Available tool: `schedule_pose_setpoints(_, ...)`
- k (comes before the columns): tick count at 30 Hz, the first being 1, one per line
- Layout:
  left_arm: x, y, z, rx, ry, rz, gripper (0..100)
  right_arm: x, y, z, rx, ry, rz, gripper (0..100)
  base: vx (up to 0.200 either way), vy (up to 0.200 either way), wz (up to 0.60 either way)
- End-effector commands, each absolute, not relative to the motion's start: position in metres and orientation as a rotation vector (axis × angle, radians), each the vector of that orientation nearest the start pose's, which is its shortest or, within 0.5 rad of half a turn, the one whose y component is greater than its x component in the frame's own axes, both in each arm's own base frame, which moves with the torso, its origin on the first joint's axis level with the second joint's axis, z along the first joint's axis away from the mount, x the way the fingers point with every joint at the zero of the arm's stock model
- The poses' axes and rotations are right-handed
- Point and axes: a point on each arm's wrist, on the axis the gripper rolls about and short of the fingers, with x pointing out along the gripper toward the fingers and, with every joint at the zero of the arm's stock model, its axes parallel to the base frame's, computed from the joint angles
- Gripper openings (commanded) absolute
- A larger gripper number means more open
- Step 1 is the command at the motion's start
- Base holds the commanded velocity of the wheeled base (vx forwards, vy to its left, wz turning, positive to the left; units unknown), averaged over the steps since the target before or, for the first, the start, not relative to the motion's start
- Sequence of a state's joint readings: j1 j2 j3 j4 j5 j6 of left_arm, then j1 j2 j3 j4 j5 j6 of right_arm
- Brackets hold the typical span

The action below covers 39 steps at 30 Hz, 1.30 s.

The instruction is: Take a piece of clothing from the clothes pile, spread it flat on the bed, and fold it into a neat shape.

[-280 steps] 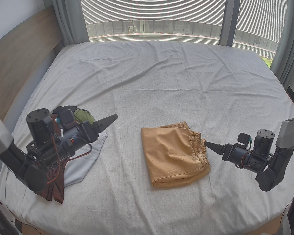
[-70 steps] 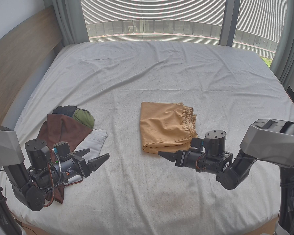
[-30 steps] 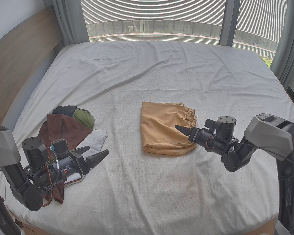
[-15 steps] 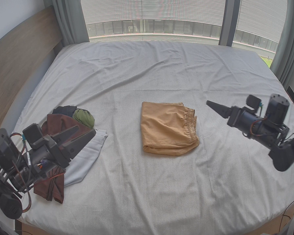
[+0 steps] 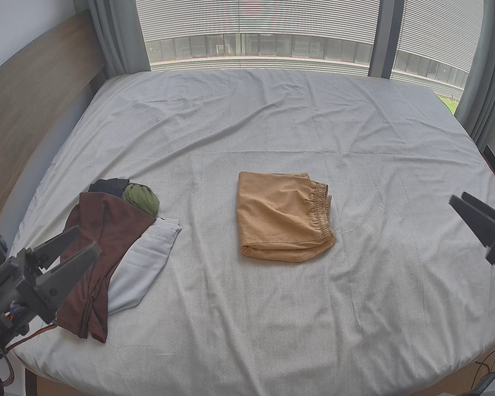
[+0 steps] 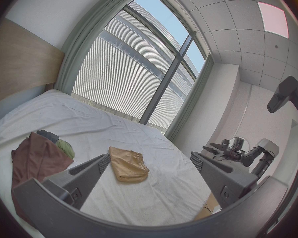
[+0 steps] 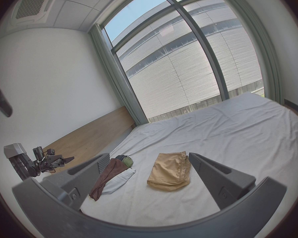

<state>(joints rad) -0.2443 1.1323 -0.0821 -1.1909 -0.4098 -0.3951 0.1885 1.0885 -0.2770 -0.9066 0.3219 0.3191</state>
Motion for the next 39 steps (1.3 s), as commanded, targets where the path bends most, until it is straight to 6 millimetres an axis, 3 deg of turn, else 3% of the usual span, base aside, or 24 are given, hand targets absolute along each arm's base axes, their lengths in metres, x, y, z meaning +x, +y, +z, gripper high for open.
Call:
schedule_pose_setpoints(1,0.009,-0.010,0.137,-0.287,-0.078,-0.582,100,-0.022,0.006,0.118,0.186,-0.198,0.408,100,0.000,0.000,0.00)
schedule_pose_setpoints(4,-0.004,-0.008,0.126,-0.282,-0.066,-0.579,100,-0.022,0.006,0.101,0.184,-0.151,0.381,100,0.000,0.000,0.00)
schedule_pose_setpoints(7,-0.007,-0.008,0.123,-0.273,-0.064,-0.577,100,-0.023,0.007,0.097,0.185,-0.138,0.352,100,0.000,0.000,0.00)
schedule_pose_setpoints(8,-0.013,-0.007,0.115,-0.252,-0.059,-0.540,100,-0.024,0.006,0.082,0.161,-0.044,0.290,100,0.000,0.000,0.00)
schedule_pose_setpoints(14,-0.019,-0.006,0.096,-0.159,-0.034,-0.414,100,-0.023,0.000,0.082,0.098,-0.066,0.000,100,0.000,0.000,0.00)
schedule_pose_setpoints(18,-0.020,-0.006,0.083,-0.084,0.001,-0.232,100,-0.023,-0.003,0.082,0.013,-0.068,-0.148,100,0.000,0.000,0.00)
schedule_pose_setpoints(23,-0.021,-0.003,0.082,-0.053,-0.025,-0.100,100,-0.023,-0.002,0.082,-0.053,-0.058,-0.106,100,0.000,0.000,0.00)
schedule_pose_setpoints(29,-0.021,-0.001,0.079,0.009,-0.012,-0.020,100,-0.023,0.000,0.082,0.005,-0.066,0.020,100,0.000,0.000,0.00)
schedule_pose_setpoints(39,-0.022,0.000,0.076,0.003,0.008,-0.008,100,-0.023,0.002,0.083,-0.032,-0.072,0.091,100,0.000,0.000,0.00)
